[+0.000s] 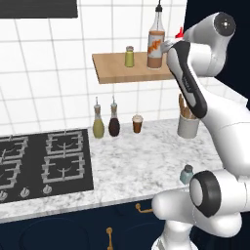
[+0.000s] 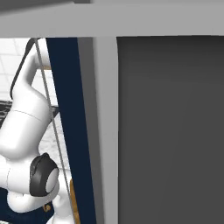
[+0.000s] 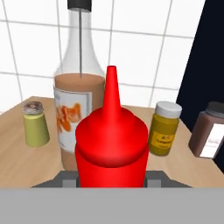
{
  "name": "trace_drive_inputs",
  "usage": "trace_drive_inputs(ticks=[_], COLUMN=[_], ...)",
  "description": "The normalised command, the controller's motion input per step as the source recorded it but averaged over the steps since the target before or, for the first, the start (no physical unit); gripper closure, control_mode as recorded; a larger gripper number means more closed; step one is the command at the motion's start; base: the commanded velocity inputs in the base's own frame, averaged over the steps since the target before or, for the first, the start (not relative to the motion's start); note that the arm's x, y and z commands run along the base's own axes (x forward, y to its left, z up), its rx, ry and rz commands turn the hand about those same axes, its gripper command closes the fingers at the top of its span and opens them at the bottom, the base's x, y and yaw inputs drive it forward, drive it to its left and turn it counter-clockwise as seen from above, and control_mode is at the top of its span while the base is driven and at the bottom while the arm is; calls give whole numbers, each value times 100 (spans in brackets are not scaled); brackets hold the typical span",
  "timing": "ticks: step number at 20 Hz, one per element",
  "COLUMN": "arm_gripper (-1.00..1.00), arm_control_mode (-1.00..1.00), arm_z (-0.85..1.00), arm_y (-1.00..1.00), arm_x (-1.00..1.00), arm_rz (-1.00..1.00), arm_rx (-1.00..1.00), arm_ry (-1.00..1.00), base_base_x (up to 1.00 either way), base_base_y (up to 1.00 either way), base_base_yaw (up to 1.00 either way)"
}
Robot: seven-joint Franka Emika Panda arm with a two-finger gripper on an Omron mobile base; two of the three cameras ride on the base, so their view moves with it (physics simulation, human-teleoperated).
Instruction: Put the shaker and condiment bottle from the counter next to their counterparts in the cabinet.
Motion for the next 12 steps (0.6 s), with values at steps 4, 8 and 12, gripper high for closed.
trace_drive_inputs(ticks=[4, 8, 12], arm_gripper=[100, 100, 100], arm_control_mode=[-100, -100, -100], arm_z=[-17, -13, -6], arm_y=[-1, -8, -13], arm_x=[20, 27, 26], arm_rz=[0, 1, 1], arm_rx=[0, 1, 2], arm_ry=[0, 0, 0], base_base_x=[0, 0, 0], base_base_y=[0, 0, 0], base_base_yaw=[0, 0, 0])
